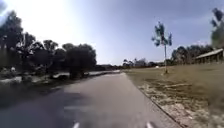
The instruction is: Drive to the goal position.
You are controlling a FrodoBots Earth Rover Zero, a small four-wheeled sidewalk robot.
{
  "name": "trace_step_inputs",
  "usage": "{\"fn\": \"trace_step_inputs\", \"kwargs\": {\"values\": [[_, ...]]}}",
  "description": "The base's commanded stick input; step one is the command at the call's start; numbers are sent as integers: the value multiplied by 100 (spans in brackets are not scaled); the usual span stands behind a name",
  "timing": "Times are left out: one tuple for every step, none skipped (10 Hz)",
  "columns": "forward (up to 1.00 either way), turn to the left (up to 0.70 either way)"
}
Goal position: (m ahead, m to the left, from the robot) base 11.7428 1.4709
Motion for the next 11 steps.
{"fn": "trace_step_inputs", "kwargs": {"values": [[100,2],[100,2],[100,2],[100,2],[100,2],[100,1],[100,0],[100,1],[100,2],[100,2],[100,2]]}}
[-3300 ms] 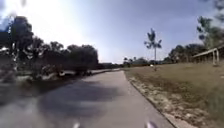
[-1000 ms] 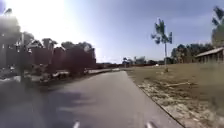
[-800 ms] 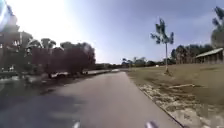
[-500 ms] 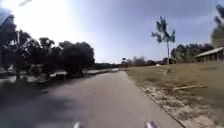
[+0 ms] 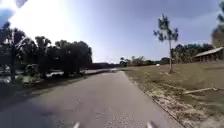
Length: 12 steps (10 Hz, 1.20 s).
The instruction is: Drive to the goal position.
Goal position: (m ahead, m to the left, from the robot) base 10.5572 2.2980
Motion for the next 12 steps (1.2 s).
{"fn": "trace_step_inputs", "kwargs": {"values": [[100,0],[100,1],[100,2],[100,1],[100,0],[100,1],[100,2],[100,1],[100,0],[100,1],[100,1],[100,2]]}}
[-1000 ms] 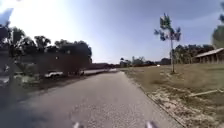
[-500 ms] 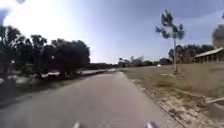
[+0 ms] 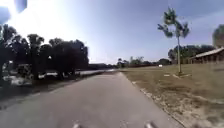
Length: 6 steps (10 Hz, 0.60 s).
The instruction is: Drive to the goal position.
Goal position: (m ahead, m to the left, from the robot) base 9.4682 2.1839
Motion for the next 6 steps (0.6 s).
{"fn": "trace_step_inputs", "kwargs": {"values": [[100,2],[100,2],[100,2],[100,2],[100,2],[100,2]]}}
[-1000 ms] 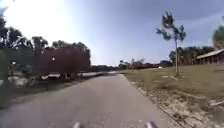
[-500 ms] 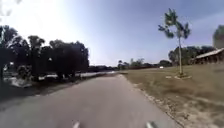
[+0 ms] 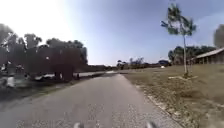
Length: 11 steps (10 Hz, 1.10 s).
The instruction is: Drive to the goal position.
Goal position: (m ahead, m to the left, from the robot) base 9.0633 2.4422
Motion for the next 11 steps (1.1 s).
{"fn": "trace_step_inputs", "kwargs": {"values": [[100,2],[100,2],[100,2],[100,2],[100,2],[100,2],[100,2],[100,2],[100,2],[100,2],[100,2]]}}
